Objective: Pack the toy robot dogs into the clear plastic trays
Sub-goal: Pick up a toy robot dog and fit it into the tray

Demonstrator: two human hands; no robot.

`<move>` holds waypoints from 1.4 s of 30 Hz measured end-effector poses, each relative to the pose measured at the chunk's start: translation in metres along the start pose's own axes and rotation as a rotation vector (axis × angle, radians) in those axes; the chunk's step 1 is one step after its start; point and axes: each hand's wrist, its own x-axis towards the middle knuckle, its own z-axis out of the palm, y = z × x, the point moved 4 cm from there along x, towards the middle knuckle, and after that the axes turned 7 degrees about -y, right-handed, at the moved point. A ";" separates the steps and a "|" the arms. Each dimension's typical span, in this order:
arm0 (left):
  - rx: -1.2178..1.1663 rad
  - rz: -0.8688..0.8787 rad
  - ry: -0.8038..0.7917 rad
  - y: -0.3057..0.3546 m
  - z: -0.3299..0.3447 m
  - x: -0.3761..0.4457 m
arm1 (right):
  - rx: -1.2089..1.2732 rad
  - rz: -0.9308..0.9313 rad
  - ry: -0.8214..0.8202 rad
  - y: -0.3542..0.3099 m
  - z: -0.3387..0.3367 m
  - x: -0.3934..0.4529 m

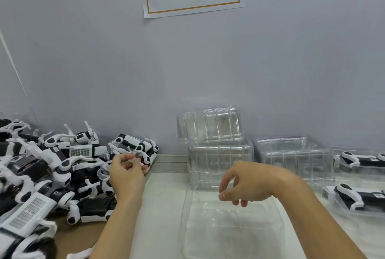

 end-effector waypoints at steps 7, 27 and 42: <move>-0.081 0.164 -0.067 0.047 0.008 -0.008 | -0.010 -0.029 0.041 -0.006 -0.002 0.000; 0.021 0.288 -1.274 0.117 0.082 -0.102 | 1.108 -0.328 0.332 -0.010 -0.026 -0.003; 0.224 0.114 -0.863 0.057 0.064 -0.053 | 1.028 -0.154 0.834 0.057 -0.053 -0.025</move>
